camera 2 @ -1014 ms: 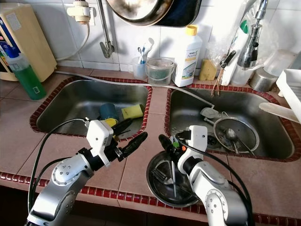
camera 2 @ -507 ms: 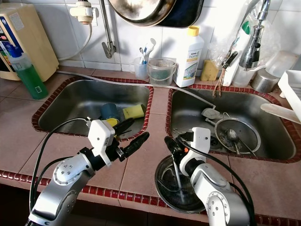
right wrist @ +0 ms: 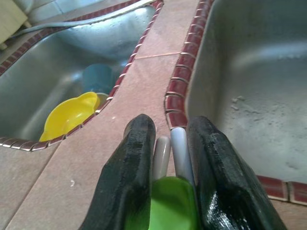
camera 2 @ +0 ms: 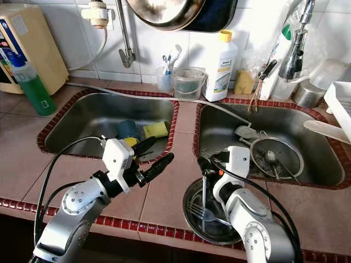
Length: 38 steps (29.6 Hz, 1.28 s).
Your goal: Kitchen organization
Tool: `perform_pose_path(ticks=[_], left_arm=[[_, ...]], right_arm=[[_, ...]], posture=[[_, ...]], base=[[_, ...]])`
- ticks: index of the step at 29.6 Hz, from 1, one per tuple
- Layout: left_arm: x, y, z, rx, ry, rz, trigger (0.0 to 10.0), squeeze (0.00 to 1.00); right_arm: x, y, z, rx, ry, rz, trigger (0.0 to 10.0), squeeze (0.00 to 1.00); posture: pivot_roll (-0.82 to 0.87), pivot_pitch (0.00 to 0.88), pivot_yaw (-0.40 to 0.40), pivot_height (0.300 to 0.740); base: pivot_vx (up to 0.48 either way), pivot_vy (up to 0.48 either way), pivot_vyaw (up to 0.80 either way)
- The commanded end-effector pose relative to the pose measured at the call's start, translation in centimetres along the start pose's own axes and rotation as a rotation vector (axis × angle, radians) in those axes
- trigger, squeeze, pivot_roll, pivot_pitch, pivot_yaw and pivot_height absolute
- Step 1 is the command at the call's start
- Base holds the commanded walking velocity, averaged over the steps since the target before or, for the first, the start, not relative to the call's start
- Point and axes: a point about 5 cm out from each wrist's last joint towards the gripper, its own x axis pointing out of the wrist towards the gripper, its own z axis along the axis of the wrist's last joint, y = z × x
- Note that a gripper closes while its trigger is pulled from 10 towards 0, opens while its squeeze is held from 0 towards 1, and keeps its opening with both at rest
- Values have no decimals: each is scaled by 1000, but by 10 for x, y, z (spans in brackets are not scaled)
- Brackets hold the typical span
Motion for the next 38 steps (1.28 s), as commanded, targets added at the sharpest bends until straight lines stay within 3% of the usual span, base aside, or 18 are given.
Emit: perform_pose_path(ticks=[1,20,22,24,25,26,38], left_arm=[[1,1,0,12,6,-8,10000,0],[2,0,0,9,4,-15,10000,0],[3,1,0,9,5,-14,10000,0],[3,1,0,8,5,-13,10000,0],[2,1,0,7,5,-11,10000,0],[2,1,0,6,6,-10,10000,0],[2,8,2,-9,-2,25,10000,0]], right_arm=[[1,-3,4,-13,-14,-13,0,0],[3,-10,22,-9,-91,-20,0,0],[2,-8,27,-10,-119,24,3373,0],[1,-7,28,-9,-124,30,3373,0],[1,-7,30,-10,-136,37,7176,0],[1,-7,33,-8,-156,37,10000,0],[-1,-4,55,55,-290,85,10000,0]], posture=[[-277,48,45,740],[-276,38,51,740],[-276,38,51,740],[-276,38,51,740],[-274,43,51,740],[-274,44,52,740],[-266,45,51,740]], base=[[0,0,0],[0,0,0],[0,0,0],[0,0,0],[0,0,0],[0,0,0],[0,0,0]])
